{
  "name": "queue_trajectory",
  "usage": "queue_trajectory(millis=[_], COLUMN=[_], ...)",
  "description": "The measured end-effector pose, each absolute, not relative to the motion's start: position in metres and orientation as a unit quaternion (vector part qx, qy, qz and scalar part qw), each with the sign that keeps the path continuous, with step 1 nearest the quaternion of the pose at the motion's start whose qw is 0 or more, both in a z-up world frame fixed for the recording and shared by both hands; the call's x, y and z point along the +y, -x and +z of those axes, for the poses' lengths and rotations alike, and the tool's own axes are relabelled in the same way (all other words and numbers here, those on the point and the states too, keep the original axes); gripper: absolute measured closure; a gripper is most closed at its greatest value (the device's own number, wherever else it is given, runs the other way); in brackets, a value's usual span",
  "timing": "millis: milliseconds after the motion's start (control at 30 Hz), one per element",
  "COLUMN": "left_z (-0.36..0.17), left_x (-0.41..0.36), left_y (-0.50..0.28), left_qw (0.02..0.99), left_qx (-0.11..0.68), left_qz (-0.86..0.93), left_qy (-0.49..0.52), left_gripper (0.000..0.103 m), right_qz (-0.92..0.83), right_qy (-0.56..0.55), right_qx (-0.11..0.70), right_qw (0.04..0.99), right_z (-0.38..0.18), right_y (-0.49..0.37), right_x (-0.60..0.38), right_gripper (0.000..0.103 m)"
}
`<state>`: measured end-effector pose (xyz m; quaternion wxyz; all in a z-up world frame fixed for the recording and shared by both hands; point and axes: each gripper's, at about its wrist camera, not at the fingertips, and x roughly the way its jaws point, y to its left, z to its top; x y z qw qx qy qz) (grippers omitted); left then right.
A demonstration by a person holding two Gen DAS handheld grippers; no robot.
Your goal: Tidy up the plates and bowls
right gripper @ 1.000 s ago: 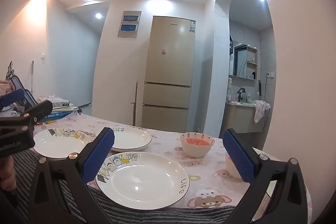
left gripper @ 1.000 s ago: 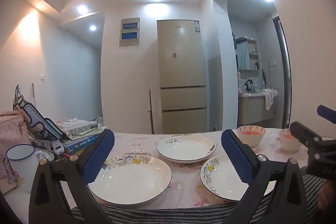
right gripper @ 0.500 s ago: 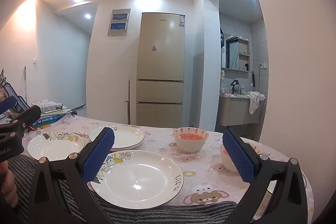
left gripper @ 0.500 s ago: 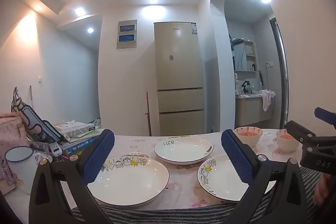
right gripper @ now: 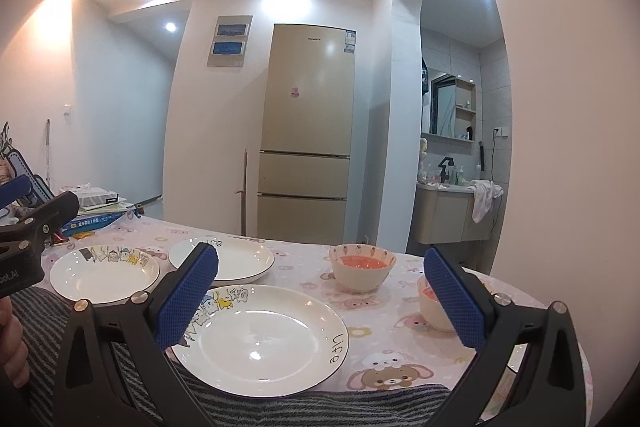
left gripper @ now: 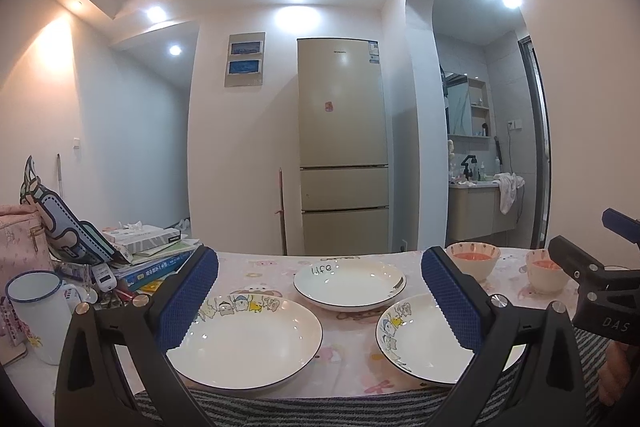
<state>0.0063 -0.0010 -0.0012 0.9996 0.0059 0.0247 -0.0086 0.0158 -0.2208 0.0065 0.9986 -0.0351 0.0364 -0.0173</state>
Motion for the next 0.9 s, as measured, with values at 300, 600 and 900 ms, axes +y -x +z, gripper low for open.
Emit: queue_trajectory(millis=[300,600,900], left_z=[-0.002,-0.006,-0.006], left_x=[-0.004,-0.004,-0.007], left_y=[-0.012,-0.014,-0.011], left_qw=[0.999,0.999,0.999], left_qx=[0.035,0.037,0.036], left_qz=[-0.005,0.004,0.006], left_qy=[-0.008,-0.009,-0.021], left_gripper=[0.000,0.000,0.000], right_qz=[-0.030,-0.033,-0.035], right_qy=[0.029,0.024,0.026], right_qx=[0.039,0.048,0.050], right_qw=[0.998,0.998,0.998], right_z=[0.006,0.004,0.003], right_y=[-0.018,-0.022,-0.023], right_x=[-0.224,-0.227,-0.227], right_gripper=[0.000,0.000,0.000])
